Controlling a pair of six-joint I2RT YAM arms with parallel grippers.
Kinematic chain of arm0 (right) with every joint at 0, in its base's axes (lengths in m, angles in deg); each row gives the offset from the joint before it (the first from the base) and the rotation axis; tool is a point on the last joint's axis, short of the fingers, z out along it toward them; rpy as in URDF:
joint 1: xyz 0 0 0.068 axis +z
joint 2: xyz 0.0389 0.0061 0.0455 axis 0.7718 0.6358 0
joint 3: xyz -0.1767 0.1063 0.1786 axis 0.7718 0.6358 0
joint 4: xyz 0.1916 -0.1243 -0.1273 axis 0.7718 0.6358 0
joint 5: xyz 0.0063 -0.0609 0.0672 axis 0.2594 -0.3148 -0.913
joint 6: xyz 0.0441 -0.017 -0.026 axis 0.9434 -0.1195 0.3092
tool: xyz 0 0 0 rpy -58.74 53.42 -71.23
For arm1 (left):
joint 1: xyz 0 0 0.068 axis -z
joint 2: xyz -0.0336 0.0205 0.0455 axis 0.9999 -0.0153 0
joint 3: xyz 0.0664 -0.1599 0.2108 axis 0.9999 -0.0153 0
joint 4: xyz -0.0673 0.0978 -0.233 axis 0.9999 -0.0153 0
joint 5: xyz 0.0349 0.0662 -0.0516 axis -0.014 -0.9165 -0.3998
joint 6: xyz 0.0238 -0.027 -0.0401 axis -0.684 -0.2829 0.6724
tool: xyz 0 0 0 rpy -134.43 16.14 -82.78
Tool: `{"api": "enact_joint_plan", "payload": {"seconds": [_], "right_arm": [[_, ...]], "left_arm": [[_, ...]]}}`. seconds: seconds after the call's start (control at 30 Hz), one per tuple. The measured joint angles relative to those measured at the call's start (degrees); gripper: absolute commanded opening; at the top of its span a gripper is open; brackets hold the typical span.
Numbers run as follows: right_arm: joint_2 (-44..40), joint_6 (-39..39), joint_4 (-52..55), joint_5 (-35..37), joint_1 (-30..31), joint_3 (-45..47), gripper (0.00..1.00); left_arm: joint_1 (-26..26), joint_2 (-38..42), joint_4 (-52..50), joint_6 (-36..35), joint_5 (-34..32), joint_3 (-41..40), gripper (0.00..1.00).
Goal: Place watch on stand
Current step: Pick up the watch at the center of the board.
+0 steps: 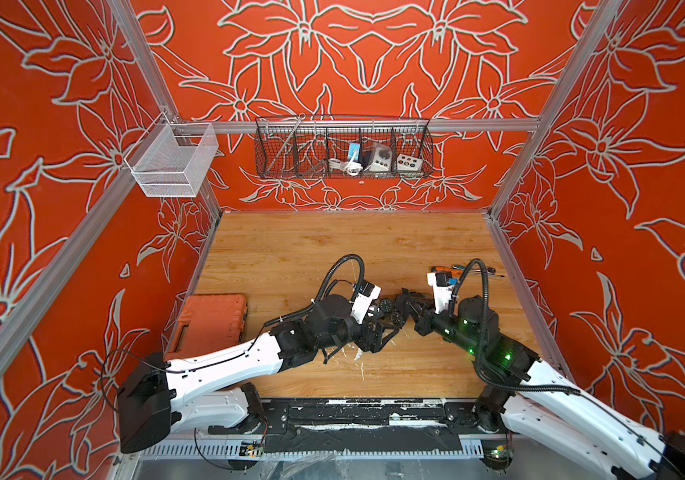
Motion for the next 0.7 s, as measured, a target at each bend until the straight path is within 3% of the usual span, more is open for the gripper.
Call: {"api": "enact_joint_plan", "payload": {"seconds": [0.7], "right_arm": [[3.7, -4.3, -1.5, 6.5, 7.4, -2.2, 0.0]], "left_arm": [[0.1, -2.8, -2.2, 1.1, -2.4, 3.2, 0.62]]}}
